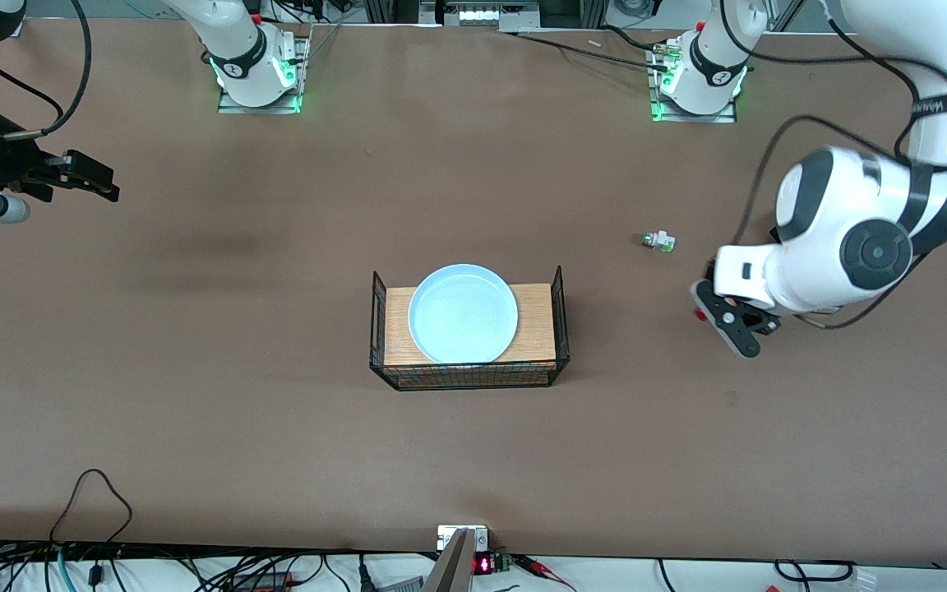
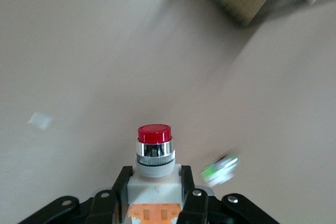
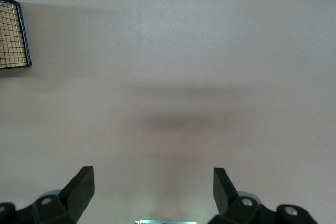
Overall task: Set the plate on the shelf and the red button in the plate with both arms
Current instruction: 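Carry the red button with the left gripper over the plate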
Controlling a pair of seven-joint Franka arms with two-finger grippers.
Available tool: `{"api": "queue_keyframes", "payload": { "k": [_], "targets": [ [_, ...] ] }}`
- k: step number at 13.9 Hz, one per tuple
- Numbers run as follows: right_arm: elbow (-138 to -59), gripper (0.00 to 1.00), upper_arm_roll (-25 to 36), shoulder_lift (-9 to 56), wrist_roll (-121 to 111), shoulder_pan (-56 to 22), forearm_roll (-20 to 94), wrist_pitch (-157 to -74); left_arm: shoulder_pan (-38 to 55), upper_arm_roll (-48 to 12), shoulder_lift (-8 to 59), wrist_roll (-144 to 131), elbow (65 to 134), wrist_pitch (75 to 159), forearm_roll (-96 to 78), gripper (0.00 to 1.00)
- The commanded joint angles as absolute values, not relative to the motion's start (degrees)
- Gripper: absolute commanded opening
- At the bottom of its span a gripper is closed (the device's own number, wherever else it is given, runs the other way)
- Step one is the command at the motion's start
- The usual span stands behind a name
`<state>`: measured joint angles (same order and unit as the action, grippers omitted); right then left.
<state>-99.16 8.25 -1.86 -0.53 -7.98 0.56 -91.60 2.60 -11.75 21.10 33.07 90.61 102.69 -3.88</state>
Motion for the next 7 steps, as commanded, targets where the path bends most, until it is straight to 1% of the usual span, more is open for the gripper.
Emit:
{"api": "queue_keyframes", "payload": {
  "k": [1, 2, 4, 7],
  "targets": [
    [-98.53, 1.00, 8.09, -1.93, -1.14, -8.35, -0.35, -90.53, 3.77, -16.94, 23.11, 15.02, 83.69, 100.19, -9.74, 0.17],
    [-98.53, 1.00, 8.09, -1.93, -1.23, -8.35, -0.35, -90.53, 6.56, -18.18, 24.42, 7.20, 80.80, 100.89, -9.93, 0.17],
    [-98.53, 1.00, 8.09, -2.02, -1.14, -8.26, -0.35, -90.53, 12.97, -18.02, 27.41, -4.43, 75.69, 104.65, -9.58, 0.17],
    [-98.53, 1.00, 8.09, -2.02, -1.14, -8.26, -0.35, -90.53, 21.77, -16.97, 32.67, -17.54, 74.71, 117.47, -6.88, 0.17]
  ]
}}
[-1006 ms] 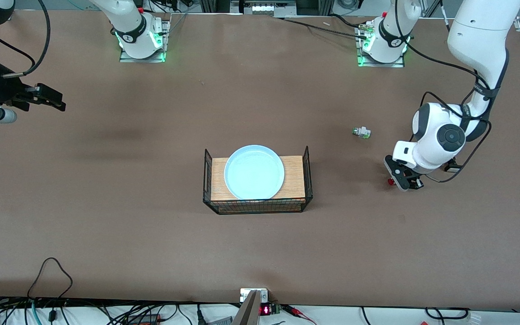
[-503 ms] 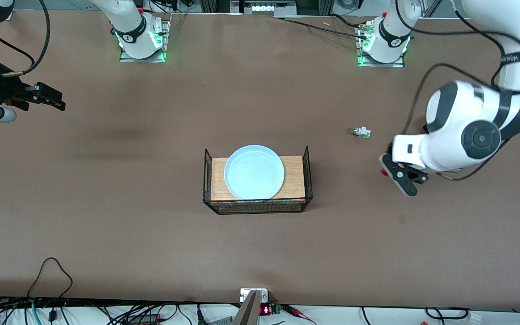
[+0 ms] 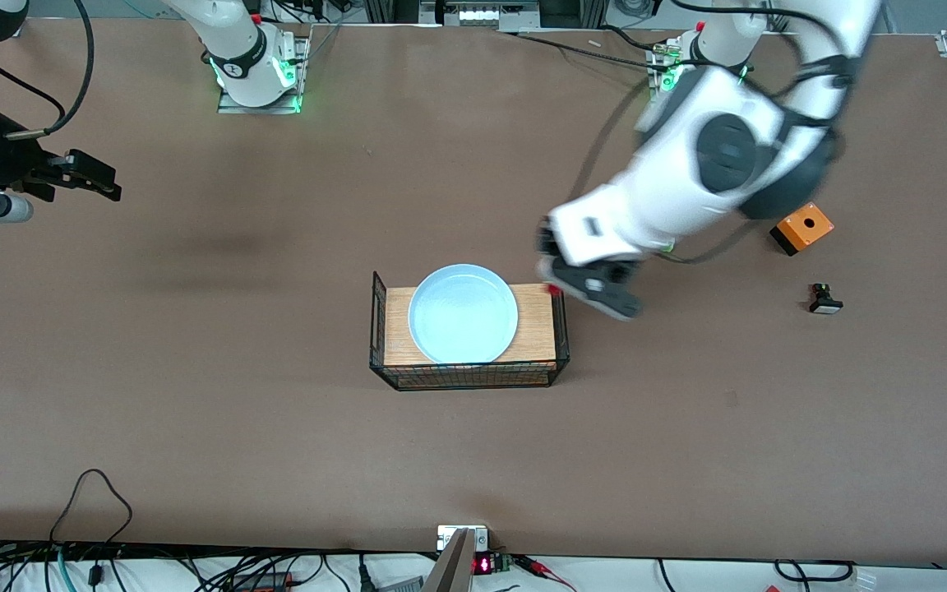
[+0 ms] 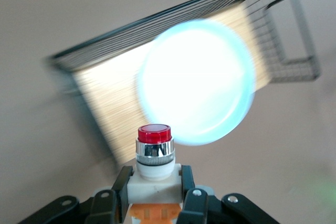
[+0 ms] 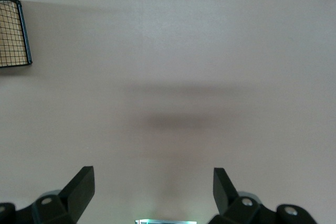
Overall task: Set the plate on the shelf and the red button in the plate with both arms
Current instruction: 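Carry the red button with the left gripper over the plate, then lower the red button onto the plate and open the left gripper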
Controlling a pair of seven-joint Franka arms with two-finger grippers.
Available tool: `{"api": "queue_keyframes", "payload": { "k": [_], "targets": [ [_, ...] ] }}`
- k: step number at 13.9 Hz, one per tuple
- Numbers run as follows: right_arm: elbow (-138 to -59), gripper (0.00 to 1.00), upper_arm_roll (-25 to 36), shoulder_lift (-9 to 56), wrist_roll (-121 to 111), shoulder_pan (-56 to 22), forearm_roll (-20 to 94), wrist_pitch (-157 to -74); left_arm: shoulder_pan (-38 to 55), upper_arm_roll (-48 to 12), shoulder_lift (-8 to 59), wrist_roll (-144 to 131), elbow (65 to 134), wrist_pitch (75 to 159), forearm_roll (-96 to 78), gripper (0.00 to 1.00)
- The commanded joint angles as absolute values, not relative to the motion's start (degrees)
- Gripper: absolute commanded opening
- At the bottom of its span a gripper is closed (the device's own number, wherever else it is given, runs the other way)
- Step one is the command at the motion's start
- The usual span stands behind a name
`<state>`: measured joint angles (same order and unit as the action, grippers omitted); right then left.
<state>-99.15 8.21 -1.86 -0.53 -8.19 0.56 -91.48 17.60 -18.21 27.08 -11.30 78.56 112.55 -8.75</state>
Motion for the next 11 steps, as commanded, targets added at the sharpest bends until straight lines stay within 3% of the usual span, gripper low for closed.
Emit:
{"api": "queue_keyframes", "payload": {
  "k": [1, 6, 7, 8, 9, 11],
  "targets": [
    [-98.53, 1.00, 8.09, -2.02, -1.14, -8.26, -0.35, -90.53, 24.32, -16.44, 34.87, -21.06, 74.36, 120.55, -2.68, 0.17],
    [-98.52, 1.00, 8.09, -2.02, -1.14, -8.17, -0.35, -90.53, 31.11, -13.80, 42.27, -31.03, 70.93, 123.84, 9.75, 0.21],
    [-98.53, 1.00, 8.09, -2.02, -1.14, -8.17, -0.35, -90.53, 31.11, -13.89, 42.19, -31.11, 71.10, 123.84, 10.10, 0.34],
    [-98.53, 1.00, 8.09, -2.02, -1.14, -8.17, -0.35, -90.53, 31.11, -13.89, 42.19, -31.03, 71.10, 123.75, 10.11, 0.74],
    [-98.53, 1.00, 8.17, -2.02, -1.14, -8.17, -0.35, -90.53, 31.11, -13.89, 41.93, -30.94, 71.10, 123.58, 10.19, 1.00],
    [-98.53, 1.00, 8.17, -2.02, -1.14, -8.17, -0.35, -90.53, 30.68, -13.89, 41.23, -31.11, 71.10, 123.05, 10.02, 1.00]
  ]
}}
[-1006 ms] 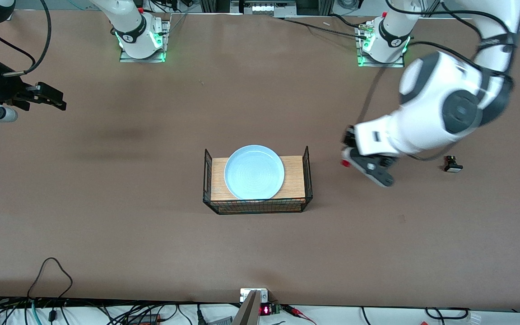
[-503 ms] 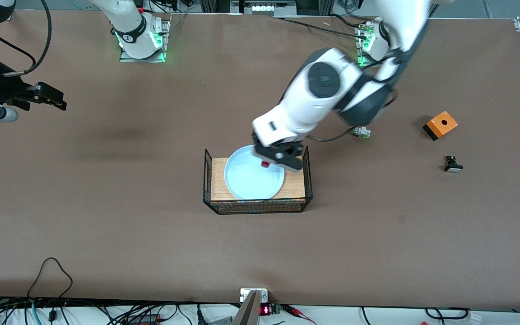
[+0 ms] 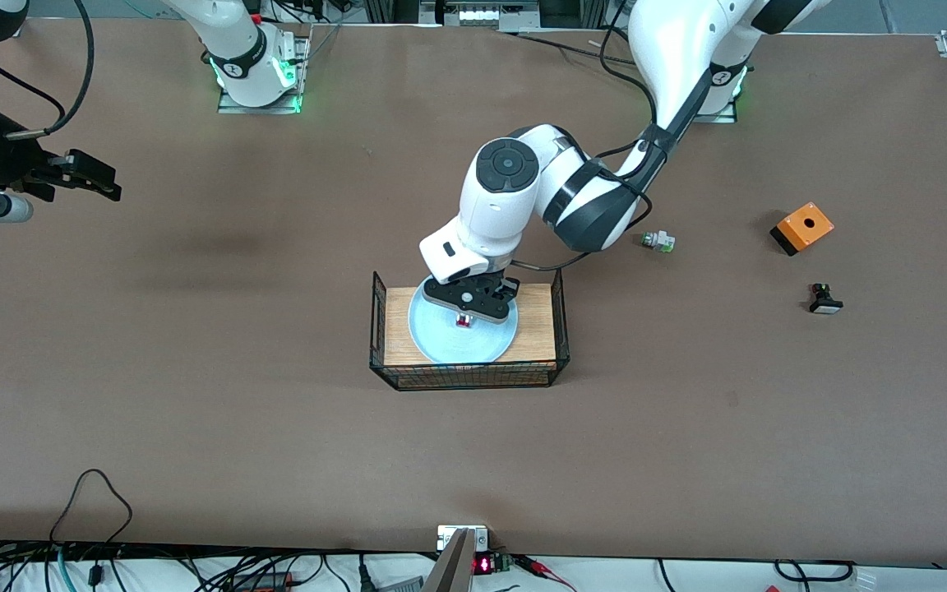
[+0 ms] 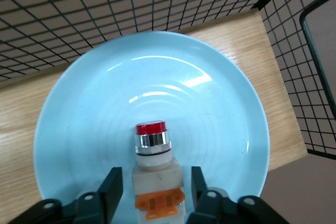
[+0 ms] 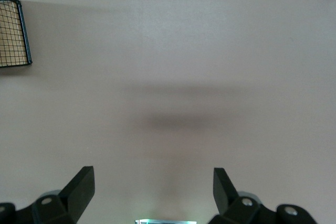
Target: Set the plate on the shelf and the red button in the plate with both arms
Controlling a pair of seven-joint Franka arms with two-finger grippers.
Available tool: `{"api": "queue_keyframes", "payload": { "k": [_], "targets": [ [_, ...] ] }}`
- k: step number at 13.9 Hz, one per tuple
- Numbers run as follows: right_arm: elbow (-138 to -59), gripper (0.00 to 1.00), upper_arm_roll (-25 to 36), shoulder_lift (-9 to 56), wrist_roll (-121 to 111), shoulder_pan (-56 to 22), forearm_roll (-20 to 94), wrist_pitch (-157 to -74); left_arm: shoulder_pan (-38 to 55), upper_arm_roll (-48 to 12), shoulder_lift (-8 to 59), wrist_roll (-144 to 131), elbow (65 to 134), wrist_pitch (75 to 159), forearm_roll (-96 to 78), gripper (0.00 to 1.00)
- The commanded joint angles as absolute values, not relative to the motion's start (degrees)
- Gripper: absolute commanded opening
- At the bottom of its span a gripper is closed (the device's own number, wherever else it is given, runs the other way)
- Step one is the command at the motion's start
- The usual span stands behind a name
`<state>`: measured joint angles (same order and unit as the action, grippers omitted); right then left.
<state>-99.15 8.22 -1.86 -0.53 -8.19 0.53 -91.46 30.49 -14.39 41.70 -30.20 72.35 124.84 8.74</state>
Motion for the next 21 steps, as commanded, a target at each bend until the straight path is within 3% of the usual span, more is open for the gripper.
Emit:
{"api": "queue_keyframes", "payload": {
  "k": [1, 7, 12, 15, 18, 21],
  "targets": [
    [-98.44, 1.00, 8.09, -2.02, -1.14, -8.17, -0.35, -90.53, 30.24, -13.89, 40.00, -31.20, 71.19, 122.18, 10.11, 1.00],
    [-98.44, 1.00, 8.17, -2.11, -1.14, -8.17, -0.35, -90.53, 23.22, -13.97, 26.39, -31.11, 71.19, 94.97, 10.11, 1.00],
    [-97.91, 1.00, 8.17, -2.20, -1.14, -8.17, -0.35, -90.53, 13.28, -13.98, 18.03, -28.67, 71.02, 82.46, 9.32, 1.00],
    [-97.65, 1.00, 7.74, -2.02, -1.14, -8.61, -0.26, -90.53, 7.14, -13.19, 13.47, -17.53, 73.72, 82.17, 6.62, 1.00],
    [-97.65, 1.00, 6.94, -2.11, -0.79, -8.79, -0.35, -90.53, 5.28, -4.94, 6.26, -6.10, 82.76, 84.54, 2.02, 1.00],
    [-97.65, 1.00, 6.94, -2.28, -0.35, -8.79, -0.26, -90.53, -1.65, -2.82, -0.68, 5.07, 93.31, 91.56, -0.34, 1.00]
  ]
}}
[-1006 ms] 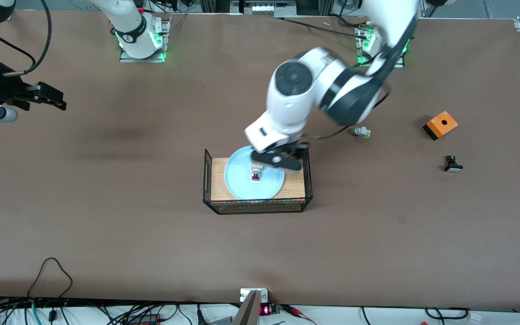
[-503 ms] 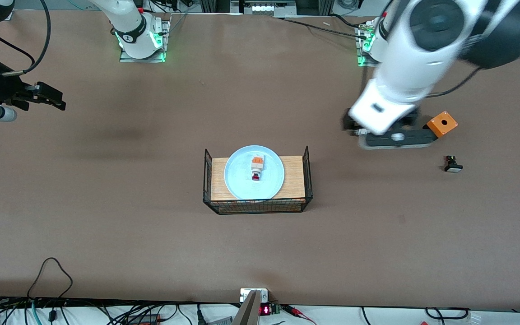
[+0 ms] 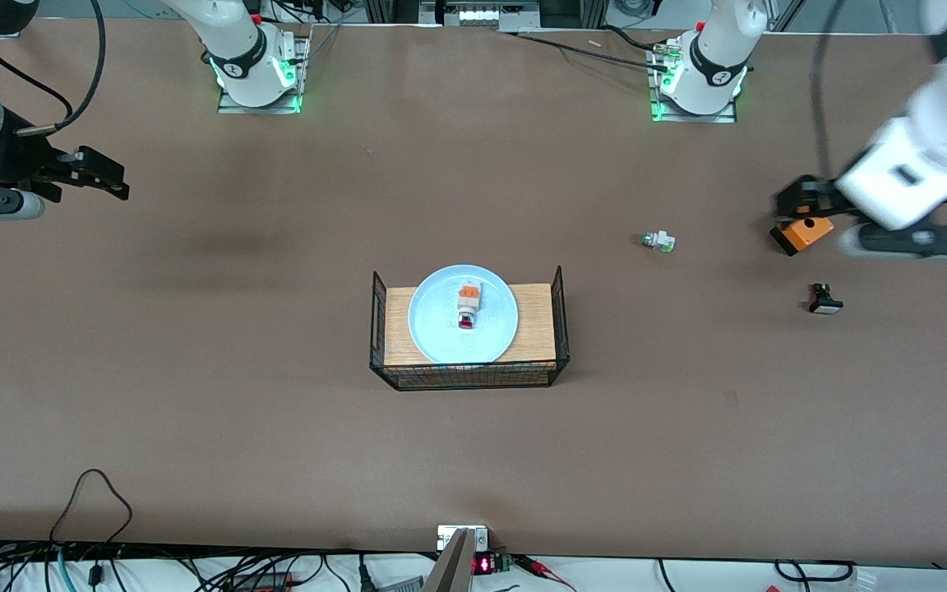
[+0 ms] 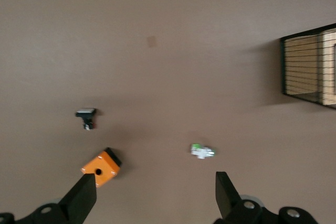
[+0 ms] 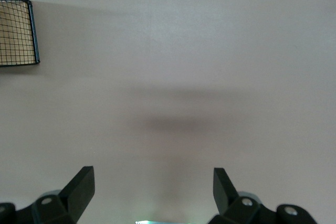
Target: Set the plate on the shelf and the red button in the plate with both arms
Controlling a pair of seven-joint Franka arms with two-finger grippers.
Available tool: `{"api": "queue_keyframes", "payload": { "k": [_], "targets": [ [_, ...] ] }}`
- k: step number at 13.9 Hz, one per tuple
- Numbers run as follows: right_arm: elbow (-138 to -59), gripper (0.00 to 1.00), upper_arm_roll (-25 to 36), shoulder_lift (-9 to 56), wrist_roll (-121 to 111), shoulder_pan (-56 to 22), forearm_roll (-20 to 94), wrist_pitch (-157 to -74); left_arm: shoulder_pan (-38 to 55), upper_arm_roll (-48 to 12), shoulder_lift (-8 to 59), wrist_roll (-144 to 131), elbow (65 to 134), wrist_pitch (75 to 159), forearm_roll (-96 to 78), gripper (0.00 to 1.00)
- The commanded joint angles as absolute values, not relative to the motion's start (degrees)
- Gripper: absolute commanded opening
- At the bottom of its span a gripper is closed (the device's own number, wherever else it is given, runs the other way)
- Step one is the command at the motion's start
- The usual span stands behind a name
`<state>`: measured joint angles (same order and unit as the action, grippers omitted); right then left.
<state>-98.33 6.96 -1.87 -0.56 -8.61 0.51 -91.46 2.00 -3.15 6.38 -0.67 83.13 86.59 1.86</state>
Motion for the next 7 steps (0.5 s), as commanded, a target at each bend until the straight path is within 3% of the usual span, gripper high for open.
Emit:
{"api": "queue_keyframes", "payload": {
  "k": [1, 7],
  "targets": [
    [-97.65, 1.00, 7.03, -2.37, -0.35, -8.70, -0.35, -90.53, -1.84, -1.16, -2.44, 5.36, 95.51, 93.15, -0.35, 1.00],
    [-97.56, 1.00, 7.47, -3.69, -1.14, -8.26, -0.35, -87.98, -0.88, 0.18, -3.96, 5.01, 97.12, 92.46, 0.44, 1.00]
  ]
}}
